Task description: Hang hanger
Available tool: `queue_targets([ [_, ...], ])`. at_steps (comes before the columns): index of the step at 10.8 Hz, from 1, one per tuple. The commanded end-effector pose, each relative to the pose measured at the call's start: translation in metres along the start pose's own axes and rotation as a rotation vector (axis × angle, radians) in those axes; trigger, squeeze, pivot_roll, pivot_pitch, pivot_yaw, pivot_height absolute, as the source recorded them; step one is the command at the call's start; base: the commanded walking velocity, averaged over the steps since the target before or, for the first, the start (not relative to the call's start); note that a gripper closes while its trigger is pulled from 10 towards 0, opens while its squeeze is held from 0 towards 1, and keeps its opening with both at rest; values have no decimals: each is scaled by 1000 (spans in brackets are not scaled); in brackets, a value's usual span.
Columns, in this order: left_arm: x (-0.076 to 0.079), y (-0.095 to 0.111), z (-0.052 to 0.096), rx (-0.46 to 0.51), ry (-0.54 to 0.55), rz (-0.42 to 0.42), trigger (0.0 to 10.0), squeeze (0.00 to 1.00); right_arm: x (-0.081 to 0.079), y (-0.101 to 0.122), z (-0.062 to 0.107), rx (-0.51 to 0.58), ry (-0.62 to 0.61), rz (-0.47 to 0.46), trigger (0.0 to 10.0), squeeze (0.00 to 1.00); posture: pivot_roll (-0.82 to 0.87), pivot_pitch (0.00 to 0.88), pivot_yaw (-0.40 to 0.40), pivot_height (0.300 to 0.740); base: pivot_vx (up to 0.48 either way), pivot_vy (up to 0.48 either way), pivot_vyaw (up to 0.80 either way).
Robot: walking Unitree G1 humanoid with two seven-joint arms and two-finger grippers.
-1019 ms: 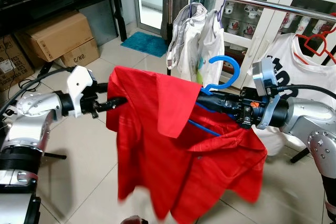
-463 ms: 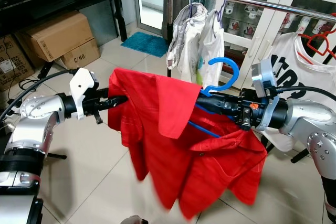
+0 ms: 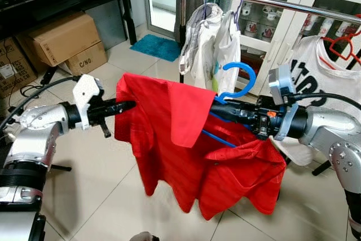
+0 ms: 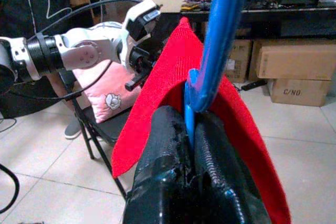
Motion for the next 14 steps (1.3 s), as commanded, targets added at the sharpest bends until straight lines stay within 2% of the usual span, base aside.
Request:
queue_targets([
  [1, -5, 5, 7, 22, 19, 8, 0, 0, 4, 2, 1, -2, -17, 21, 10000, 0, -147, 0, 40, 740, 0, 0, 0],
  [2, -8, 8, 11, 39, 35, 18, 0, 0, 5, 1, 2, -10, -28, 22, 10000, 0, -147, 0, 40, 740, 0, 0, 0],
  [5, -36, 28, 42, 177, 183, 89, 0, 0, 9, -1, 4, -13, -46, 18, 10000, 0, -144, 0, 37, 740, 0, 0, 0],
  [6, -38, 29, 46, 183, 193, 93, 0, 0, 9, -1, 4, -13, -47, 18, 10000, 0, -144, 0, 37, 740, 0, 0, 0],
  [8, -49, 27, 62, 214, 262, 121, 0, 0, 11, -1, 4, -11, -51, 16, 10000, 0, -142, 0, 32, 740, 0, 0, 0],
  [10, -49, 24, 62, 211, 268, 129, 0, 0, 12, -1, 5, -11, -52, 17, 10000, 0, -143, 0, 30, 740, 0, 0, 0],
  [11, -49, 17, 58, 174, 276, 106, 0, 0, 12, -1, 5, -12, -51, 20, 10000, 0, -144, 0, 29, 740, 0, 0, 0],
  [12, -41, 11, 49, 136, 226, 98, 10000, 0, 11, 0, 4, -11, -47, 24, 10000, 0, -144, 0, 29, 740, 0, 0, 0],
  [13, -35, 11, 42, 133, 193, 81, 10000, 714, 11, 0, 3, -13, -45, 28, 10000, 0, -146, 0, 32, 740, 0, 0, 0],
  [14, -28, 10, 33, 120, 143, 69, 10000, 1000, 11, 1, 2, -17, -49, 37, 10000, 0, -146, 0, 32, 740, 0, 0, 0],
])
Point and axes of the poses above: a point about 5 cm out from each wrist's last joint towards the gripper, its own z axis pointing back from the gripper into the wrist, its own y axis along the axis of the wrist's last joint, x = y × z, the point moved 6 cm from there along -z, pointing out of the wrist towards the gripper, and after that the axes turned 8 degrees about z, right-handed, at the moved point
